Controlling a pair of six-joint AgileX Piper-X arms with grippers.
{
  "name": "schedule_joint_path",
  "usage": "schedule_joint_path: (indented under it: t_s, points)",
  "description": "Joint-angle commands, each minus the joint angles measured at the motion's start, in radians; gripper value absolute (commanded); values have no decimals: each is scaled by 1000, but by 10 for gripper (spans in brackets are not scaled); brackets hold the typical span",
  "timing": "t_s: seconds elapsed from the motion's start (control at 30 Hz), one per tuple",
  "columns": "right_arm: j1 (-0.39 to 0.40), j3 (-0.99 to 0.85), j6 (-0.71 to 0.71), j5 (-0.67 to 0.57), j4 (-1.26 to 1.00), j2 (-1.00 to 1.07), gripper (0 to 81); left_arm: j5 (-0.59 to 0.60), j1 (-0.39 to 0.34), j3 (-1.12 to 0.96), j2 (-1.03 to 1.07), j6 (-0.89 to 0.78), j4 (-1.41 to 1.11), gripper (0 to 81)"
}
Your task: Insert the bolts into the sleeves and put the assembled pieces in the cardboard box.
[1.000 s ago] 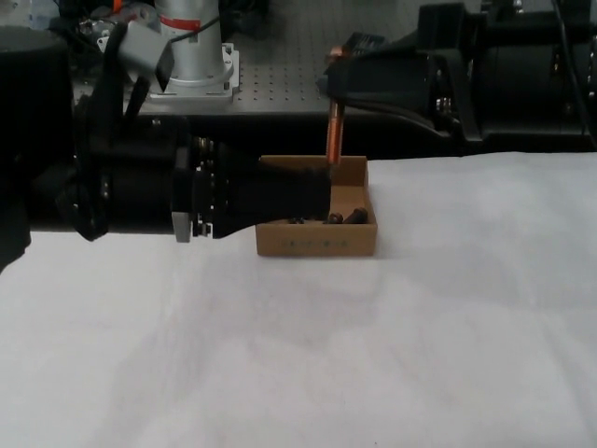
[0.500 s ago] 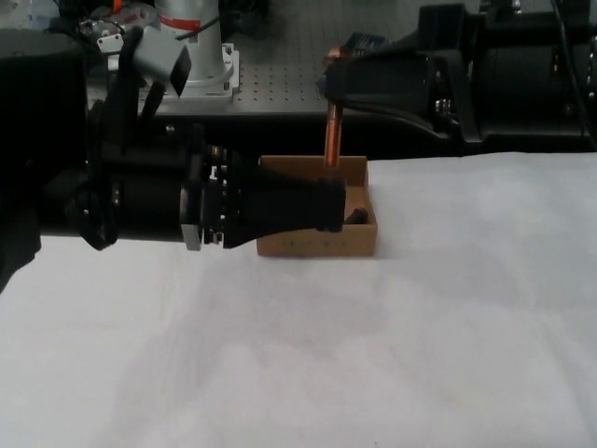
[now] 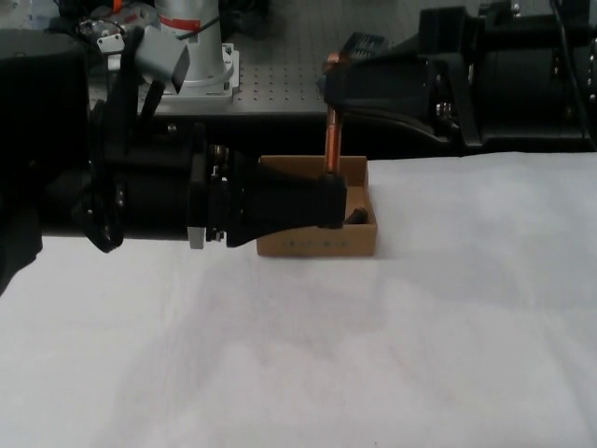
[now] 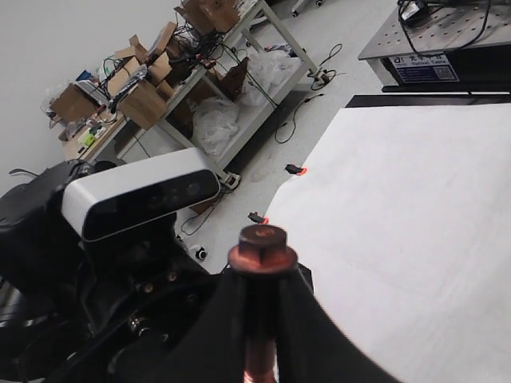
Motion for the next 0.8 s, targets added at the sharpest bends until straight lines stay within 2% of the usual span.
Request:
schedule_joint_path:
  t_s: [0.0,0.23,0.77]
  points:
    - [-7,-5,-3,-18,3,4,19,-5,-1,-5,-5,28,-8,6]
    - [-7,-5,-3,-23,3,4,19,-21,-1,-7,-5,28,-57,6]
    - [-5,-5,-9,-158,56,4,19,-45,-1,-11,-5,28,-93,6]
